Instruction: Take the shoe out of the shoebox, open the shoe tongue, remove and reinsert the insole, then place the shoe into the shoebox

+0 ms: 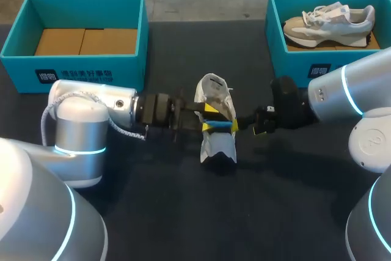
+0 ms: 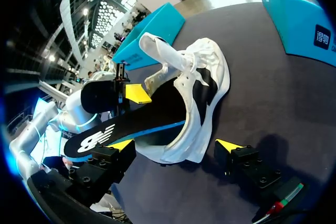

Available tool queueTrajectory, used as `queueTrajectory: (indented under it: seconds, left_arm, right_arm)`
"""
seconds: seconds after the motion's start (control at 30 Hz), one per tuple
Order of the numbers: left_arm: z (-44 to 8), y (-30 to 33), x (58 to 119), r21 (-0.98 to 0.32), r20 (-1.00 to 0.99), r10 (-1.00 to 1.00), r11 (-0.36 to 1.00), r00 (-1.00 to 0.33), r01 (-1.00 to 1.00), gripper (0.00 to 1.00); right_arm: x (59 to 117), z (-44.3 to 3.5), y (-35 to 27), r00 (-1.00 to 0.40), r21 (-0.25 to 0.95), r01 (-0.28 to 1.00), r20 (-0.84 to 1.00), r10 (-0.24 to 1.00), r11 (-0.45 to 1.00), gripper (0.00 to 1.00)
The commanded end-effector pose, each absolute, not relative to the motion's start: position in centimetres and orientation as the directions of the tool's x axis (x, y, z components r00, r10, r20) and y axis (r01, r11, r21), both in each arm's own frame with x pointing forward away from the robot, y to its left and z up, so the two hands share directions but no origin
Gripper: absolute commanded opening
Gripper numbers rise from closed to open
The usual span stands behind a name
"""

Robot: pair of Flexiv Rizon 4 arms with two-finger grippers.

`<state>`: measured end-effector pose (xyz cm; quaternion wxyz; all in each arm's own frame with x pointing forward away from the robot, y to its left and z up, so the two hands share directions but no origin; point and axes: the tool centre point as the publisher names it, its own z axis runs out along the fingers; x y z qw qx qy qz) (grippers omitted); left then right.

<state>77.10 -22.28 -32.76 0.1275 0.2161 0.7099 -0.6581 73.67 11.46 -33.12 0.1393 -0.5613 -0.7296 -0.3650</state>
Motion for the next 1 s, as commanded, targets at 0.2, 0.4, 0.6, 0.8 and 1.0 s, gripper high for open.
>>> queueTrajectory:
  seconds: [0.2,0.4,0.6,0.8,1.0]
  left_arm:
    - [-32.9,-22.5,76.6,-0.883,-0.451,0.186,0.048,-0.873,0.467,0.29]
    - [-33.1,-22.7,76.2,-0.881,-0.443,0.224,0.072,-0.868,0.468,0.15]
    - [-33.5,-22.6,76.1,-0.872,-0.443,0.246,0.106,-0.862,0.479,0.00]
    - [-34.3,-22.3,76.7,-0.850,-0.460,0.260,0.147,-0.849,0.505,0.00]
    - [-34.9,-22.5,77.4,-0.844,-0.465,0.248,0.164,-0.850,0.510,0.00]
  right_arm:
    - [73.6,-33.1,11.6,-0.329,0.376,0.921,0.611,0.720,0.102,1.00]
    - [73.6,-33.1,11.6,-0.329,0.376,0.921,0.611,0.720,0.102,1.00]
    - [73.6,-33.1,11.6,-0.329,0.376,0.921,0.611,0.720,0.102,1.00]
    - [73.6,-33.1,11.6,-0.329,0.376,0.921,0.611,0.720,0.102,1.00]
    - [73.6,-33.1,11.6,-0.329,0.376,0.921,0.611,0.720,0.102,1.00]
